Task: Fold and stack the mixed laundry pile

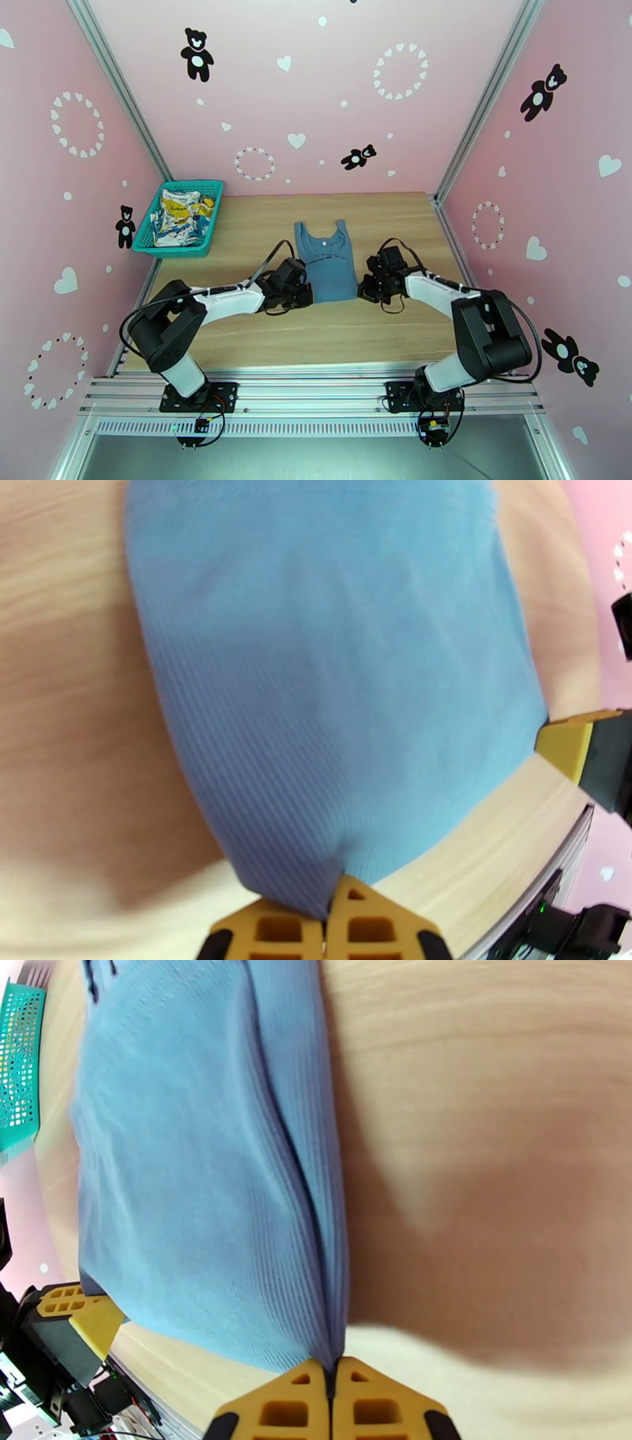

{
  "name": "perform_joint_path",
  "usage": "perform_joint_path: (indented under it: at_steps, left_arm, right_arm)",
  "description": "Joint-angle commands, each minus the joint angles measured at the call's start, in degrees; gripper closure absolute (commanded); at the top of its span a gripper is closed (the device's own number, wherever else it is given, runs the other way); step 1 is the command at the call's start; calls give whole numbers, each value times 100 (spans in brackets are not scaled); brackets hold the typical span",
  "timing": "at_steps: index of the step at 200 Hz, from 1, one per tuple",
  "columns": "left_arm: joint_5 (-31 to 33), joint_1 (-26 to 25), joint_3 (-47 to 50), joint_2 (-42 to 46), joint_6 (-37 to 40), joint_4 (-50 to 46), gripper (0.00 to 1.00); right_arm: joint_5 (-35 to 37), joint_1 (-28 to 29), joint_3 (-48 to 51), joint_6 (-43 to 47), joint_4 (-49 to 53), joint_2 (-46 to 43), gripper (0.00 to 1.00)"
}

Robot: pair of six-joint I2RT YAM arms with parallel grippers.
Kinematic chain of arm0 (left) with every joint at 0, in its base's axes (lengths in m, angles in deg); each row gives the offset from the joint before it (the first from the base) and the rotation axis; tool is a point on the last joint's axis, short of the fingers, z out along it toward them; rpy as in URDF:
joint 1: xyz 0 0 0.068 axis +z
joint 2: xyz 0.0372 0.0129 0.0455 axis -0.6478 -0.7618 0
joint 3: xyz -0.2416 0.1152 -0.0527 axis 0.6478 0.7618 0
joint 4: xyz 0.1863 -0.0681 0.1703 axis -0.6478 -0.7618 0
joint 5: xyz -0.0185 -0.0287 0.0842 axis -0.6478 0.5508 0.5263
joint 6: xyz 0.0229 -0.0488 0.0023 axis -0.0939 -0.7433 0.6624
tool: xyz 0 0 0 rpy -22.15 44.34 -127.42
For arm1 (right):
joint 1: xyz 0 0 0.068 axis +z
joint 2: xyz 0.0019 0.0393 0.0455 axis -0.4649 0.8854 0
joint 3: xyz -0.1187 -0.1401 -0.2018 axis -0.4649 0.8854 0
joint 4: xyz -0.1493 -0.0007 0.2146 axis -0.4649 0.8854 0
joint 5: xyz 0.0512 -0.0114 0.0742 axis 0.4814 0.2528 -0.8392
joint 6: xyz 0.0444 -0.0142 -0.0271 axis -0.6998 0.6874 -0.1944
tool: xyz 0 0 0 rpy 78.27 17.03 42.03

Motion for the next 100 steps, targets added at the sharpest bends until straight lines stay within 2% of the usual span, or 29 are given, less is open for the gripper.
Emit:
perform_joint_path:
  at_steps: [1, 27, 50, 100]
  left_arm:
    - [40, -98, -9, 423, 102, -597, 100]
    - [313, -41, -473, 709, 273, -1248, 100]
    - [84, 207, -915, 694, 397, -1391, 100]
    - [-548, 1080, -1889, 181, 572, -1209, 100]
  right_arm:
    - [333, 8, 21, 125, 811, -592, 100]
    - [559, 4, -386, 166, 1414, -962, 100]
    - [658, 2, -1053, 206, 1788, -877, 100]
    - [942, 6, -3104, 405, 2168, 301, 100]
